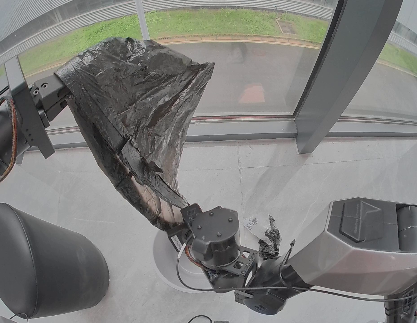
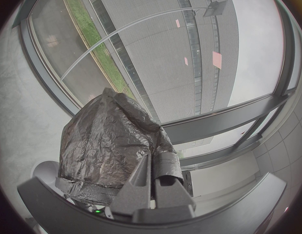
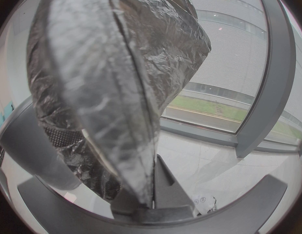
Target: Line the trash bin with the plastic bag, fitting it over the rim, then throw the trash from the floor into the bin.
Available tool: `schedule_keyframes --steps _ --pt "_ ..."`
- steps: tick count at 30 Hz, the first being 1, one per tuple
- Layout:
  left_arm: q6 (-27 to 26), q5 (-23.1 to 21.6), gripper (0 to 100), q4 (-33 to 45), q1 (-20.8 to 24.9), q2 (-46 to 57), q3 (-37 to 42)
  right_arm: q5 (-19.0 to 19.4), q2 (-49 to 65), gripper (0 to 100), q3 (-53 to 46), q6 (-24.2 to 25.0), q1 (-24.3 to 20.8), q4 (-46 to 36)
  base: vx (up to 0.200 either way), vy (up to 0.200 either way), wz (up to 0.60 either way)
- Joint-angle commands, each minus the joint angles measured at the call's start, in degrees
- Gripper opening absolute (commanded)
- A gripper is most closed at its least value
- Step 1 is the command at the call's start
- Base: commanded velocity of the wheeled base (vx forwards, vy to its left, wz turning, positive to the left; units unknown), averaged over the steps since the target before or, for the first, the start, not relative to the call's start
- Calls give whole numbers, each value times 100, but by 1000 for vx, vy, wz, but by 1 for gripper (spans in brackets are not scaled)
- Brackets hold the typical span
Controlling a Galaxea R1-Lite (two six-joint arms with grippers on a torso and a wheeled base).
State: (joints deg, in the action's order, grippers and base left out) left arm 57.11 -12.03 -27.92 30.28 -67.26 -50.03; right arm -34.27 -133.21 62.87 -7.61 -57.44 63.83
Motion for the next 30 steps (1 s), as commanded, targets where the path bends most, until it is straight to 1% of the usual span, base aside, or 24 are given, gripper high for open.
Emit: schedule_keyframes --steps 1,2,3,8,12,14,15,16,18,21,22,23,24,25,30 --pt "-16 -54 0 -21 -374 -77 222 632 744 0 -1136 22 -294 -37 0 0 0" --pt "-25 -54 0 -21 -427 -86 231 729 814 0 -1259 22 -311 -46 0 0 0" --pt "-34 -62 0 -21 -532 -121 275 913 972 0 -1523 14 -320 -99 0 0 0" --pt "-51 -71 0 -21 -857 -279 380 1361 1420 0 -2112 66 -276 -477 0 0 0" --pt "-60 -71 0 -21 -1103 -517 415 1924 1807 0 -2481 392 -188 -978 0 0 0" --pt "-60 -62 0 -21 -1156 -587 433 2240 2027 0 -2578 567 -180 -1312 0 0 0" --pt "-51 -71 0 -21 -1165 -596 441 2319 2088 0 -2586 602 -180 -1408 0 0 0" --pt "-60 -71 0 -30 -1174 -622 485 2627 2299 0 -2604 726 -153 -1804 0 0 0" --pt "-60 -71 0 -30 -1174 -648 538 3014 2598 0 -2560 919 -92 -2428 0 0 0" --pt "-60 -62 0 -21 -1174 -710 608 3418 2950 0 -2446 1200 -57 -3184 0 0 0" --pt "-60 -62 0 -21 -1174 -736 635 3532 3029 0 -2420 1262 -30 -3377 0 0 0" --pt "-60 -62 0 -21 -1174 -736 635 3532 3029 0 -2420 1262 -30 -3377 0 0 0" --pt "-60 -54 0 -12 -1174 -789 705 3770 3196 0 -2367 1376 -13 -3746 0 0 0" --pt "-60 -54 0 -12 -1174 -815 732 3849 3240 0 -2358 1420 -13 -3896 0 0 0" --pt "-51 -54 0 -3 -1165 -903 951 4060 3345 0 -2279 1719 -30 -4458 0 0 0"
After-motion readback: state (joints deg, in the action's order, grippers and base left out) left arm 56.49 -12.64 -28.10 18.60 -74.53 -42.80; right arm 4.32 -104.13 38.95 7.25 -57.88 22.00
